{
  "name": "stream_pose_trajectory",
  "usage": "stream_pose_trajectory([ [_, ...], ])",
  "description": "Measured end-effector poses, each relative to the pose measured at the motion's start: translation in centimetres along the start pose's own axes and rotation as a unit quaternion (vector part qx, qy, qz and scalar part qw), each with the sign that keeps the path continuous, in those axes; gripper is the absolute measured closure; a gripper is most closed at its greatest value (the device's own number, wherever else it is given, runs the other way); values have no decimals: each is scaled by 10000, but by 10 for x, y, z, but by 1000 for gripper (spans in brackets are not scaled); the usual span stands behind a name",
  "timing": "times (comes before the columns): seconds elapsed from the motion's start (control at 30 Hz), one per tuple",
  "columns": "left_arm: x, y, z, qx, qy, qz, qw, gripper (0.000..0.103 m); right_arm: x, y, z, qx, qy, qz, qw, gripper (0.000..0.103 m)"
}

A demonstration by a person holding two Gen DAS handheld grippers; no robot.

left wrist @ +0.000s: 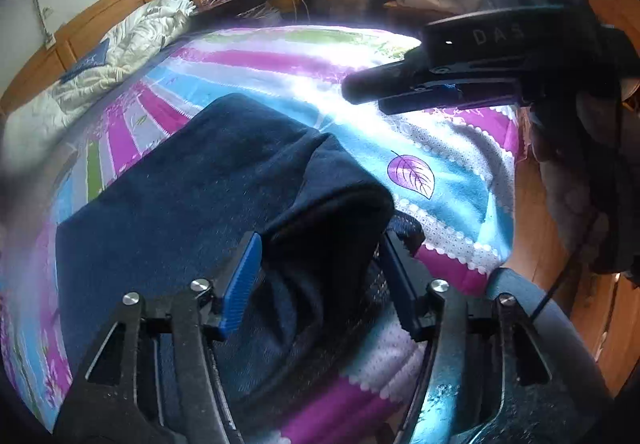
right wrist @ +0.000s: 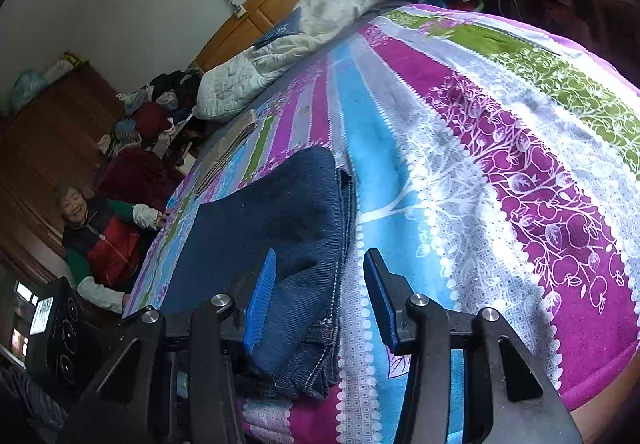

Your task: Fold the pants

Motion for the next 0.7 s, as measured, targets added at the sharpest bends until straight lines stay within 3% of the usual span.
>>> stream_pose_trajectory([
  [0.07,-12,-10,-8,8,-347,-124,9993,38,-11,0,-7,-101,-100,67,9999,52],
  [0.13,-27,-33,-10,286,-604,-158,9976,38,-21,0,-16,-166,-140,178,9996,52],
  [0.3,-90,-61,-30,602,-1346,236,9888,38,-37,9,-37,-288,-505,94,9983,52],
  [0.4,-123,-38,-72,42,-1640,398,9856,40,-42,11,-43,-336,-627,99,9974,52],
  [0.47,-131,-12,-110,-525,-1873,283,9805,40,-51,12,-47,-380,-811,143,9959,52],
  [0.53,-135,-5,-137,-539,-2262,32,9726,39,-65,13,-49,-413,-1057,172,9934,52],
  [0.6,-135,-7,-141,-409,-2316,-15,9720,39,-79,18,-50,-474,-1371,131,9893,52],
  [0.7,-133,-2,-139,-380,-2203,-143,9746,39,-73,43,-75,-1220,-1763,-244,9764,52],
])
Point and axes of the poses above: each gripper's, at about its wrist camera, not at the fingertips, and y roughly the way its jaws point, x to its right, z to its top, the point moved 7 cm from there along y, roughly the way its jaws point, and after that the axes turned 8 degrees about y, right-handed, at the moved point
